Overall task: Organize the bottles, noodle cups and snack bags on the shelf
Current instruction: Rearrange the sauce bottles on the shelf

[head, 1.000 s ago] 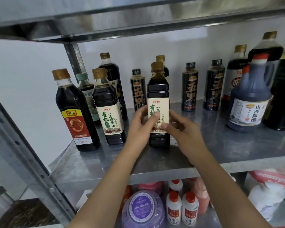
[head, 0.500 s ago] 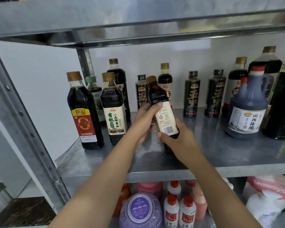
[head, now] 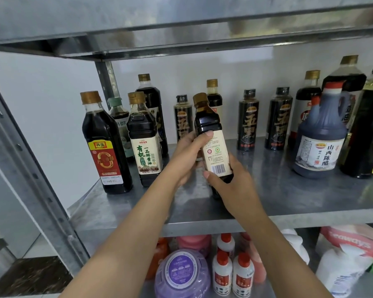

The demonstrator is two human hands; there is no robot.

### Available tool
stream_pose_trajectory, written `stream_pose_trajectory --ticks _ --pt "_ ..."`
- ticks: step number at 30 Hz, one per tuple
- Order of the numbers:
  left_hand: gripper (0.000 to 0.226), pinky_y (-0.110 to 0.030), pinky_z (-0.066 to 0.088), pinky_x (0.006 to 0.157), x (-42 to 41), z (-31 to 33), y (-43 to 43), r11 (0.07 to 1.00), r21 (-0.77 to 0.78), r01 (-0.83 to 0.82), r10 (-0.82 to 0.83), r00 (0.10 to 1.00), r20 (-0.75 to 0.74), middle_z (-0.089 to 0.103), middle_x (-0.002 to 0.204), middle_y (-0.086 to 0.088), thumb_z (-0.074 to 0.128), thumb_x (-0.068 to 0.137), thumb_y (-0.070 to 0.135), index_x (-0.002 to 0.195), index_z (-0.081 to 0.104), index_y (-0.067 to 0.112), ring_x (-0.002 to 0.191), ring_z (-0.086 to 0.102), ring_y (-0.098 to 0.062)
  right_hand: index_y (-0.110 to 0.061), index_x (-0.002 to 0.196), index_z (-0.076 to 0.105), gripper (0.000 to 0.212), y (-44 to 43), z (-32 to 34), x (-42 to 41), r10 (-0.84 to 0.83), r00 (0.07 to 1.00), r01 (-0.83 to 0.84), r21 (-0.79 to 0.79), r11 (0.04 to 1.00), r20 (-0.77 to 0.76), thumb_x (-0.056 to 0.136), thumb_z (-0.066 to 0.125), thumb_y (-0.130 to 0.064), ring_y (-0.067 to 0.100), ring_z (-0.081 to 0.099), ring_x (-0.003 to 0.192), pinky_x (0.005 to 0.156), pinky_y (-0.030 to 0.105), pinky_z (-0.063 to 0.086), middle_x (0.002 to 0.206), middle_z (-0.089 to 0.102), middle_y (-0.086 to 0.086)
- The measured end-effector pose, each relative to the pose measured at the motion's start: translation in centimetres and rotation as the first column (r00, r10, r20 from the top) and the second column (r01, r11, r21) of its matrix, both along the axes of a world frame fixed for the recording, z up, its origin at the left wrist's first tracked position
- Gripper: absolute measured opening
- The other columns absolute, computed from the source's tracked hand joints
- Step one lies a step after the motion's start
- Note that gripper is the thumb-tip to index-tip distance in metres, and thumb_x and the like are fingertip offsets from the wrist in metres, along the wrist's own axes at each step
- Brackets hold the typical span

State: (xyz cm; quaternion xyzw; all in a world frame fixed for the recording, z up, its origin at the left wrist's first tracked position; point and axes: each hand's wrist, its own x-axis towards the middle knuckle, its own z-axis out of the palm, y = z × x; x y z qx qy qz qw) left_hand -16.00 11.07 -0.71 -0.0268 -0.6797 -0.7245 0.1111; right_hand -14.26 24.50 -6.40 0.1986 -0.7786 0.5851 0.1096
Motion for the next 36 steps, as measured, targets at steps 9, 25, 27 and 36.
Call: stream_pose_trajectory --ticks 9,25,27,36 --pt "0.062 -0.042 0.055 0.099 2.5 0.2 -0.2 0.975 -0.214 0.064 -0.096 0.985 -0.145 0.061 0.136 -0.006 0.065 0.094 0.012 0.150 0.041 0.025 0.120 0.064 -0.022 -0.043 0.134 0.047 0.058 4.0 2.8 0.2 -0.009 1.000 0.010 0.092 0.996 -0.005 0.089 0.072 -0.015 -0.004 0.060 0.095 0.080 0.011 0.046 0.108 0.062 -0.024" --pt "0.062 -0.018 0.049 0.099 3.1 -3.9 0.9 0.865 -0.451 -0.220 0.160 0.973 -0.168 0.067 0.130 0.005 0.068 0.091 0.003 0.146 0.047 0.022 0.115 0.061 -0.001 -0.020 0.133 0.058 0.052 2.2 2.4 -2.0 0.012 1.000 -0.017 0.242 0.970 0.019 0.086 0.075 -0.008 0.002 0.060 0.100 0.088 0.017 0.051 0.120 0.069 -0.007" --pt "0.052 -0.032 0.049 0.104 2.9 -4.1 0.0 0.826 -0.478 -0.299 0.243 0.954 -0.178 0.067 0.130 0.002 0.066 0.093 0.006 0.142 0.052 0.020 0.117 0.062 -0.009 -0.020 0.134 0.057 0.052 0.3 2.5 -2.6 0.032 0.999 -0.037 0.224 0.974 0.026 0.087 0.074 -0.006 0.007 0.062 0.108 0.099 0.032 0.051 0.124 0.069 -0.003" --pt "0.039 -0.032 0.045 0.105 2.3 -4.6 -2.6 0.831 -0.437 -0.345 0.325 0.938 -0.124 0.065 0.128 0.004 0.054 0.101 0.010 0.138 0.051 0.019 0.119 0.059 -0.012 -0.016 0.137 0.055 0.049 -4.9 2.5 -4.0 0.076 0.997 -0.073 0.213 0.974 -0.006 0.091 0.068 -0.006 0.015 0.062 0.118 0.093 0.024 0.045 0.127 0.068 0.001"
